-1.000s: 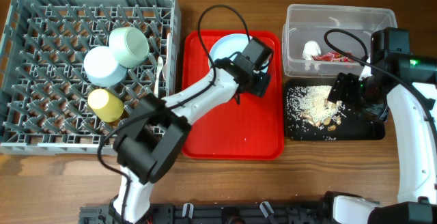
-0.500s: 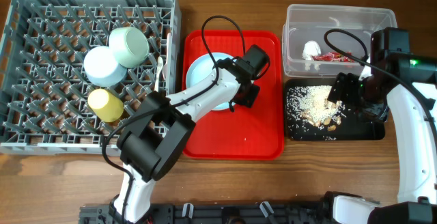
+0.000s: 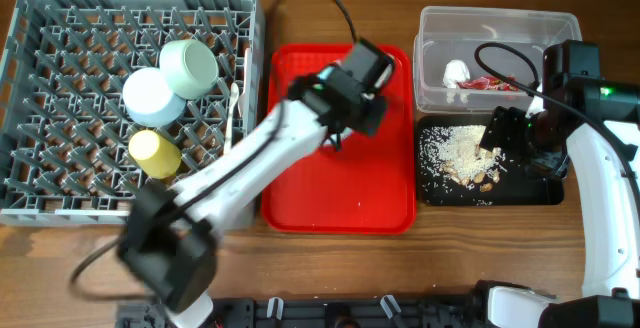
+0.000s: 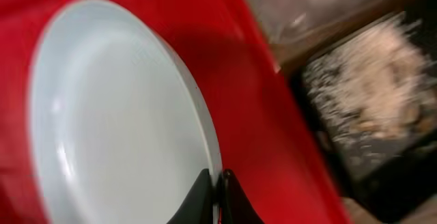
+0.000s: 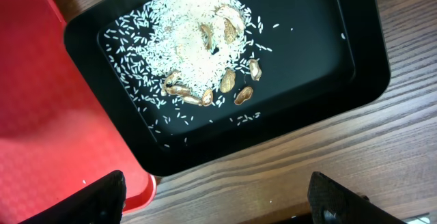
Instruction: Sort waste into correct bins and load items into the dishwasher rack
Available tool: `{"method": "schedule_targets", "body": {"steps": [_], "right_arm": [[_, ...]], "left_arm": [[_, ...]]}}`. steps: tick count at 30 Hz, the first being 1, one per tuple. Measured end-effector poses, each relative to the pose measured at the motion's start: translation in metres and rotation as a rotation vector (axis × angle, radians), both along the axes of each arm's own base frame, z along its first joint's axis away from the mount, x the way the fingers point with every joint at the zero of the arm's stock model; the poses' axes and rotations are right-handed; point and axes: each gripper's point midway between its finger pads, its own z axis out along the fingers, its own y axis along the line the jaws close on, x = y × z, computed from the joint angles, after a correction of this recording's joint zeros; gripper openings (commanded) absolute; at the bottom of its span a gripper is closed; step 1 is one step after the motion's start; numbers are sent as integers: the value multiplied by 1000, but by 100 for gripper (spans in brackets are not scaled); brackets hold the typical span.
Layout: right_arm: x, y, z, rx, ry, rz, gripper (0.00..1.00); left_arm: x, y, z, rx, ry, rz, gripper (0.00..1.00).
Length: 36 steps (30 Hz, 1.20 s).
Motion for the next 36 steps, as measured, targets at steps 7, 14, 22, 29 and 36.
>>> {"method": "schedule_targets", "body": {"steps": [7, 14, 22, 29, 36], "right_arm": [[0, 0, 0, 0, 0, 0, 86], [0, 0, 0, 0, 0, 0, 86], [0, 0, 0, 0, 0, 0, 86], [0, 0, 0, 0, 0, 0, 86], [5, 2, 1, 9, -21, 27, 92]], "left_arm": [[34, 85, 106, -198, -143, 176, 4], [56, 158, 130, -464, -48, 240, 4], [69, 186, 109, -599, 81, 259, 4], [86, 195, 61, -567, 181, 327, 56], [94, 213, 52, -482, 142, 399, 100]]}}
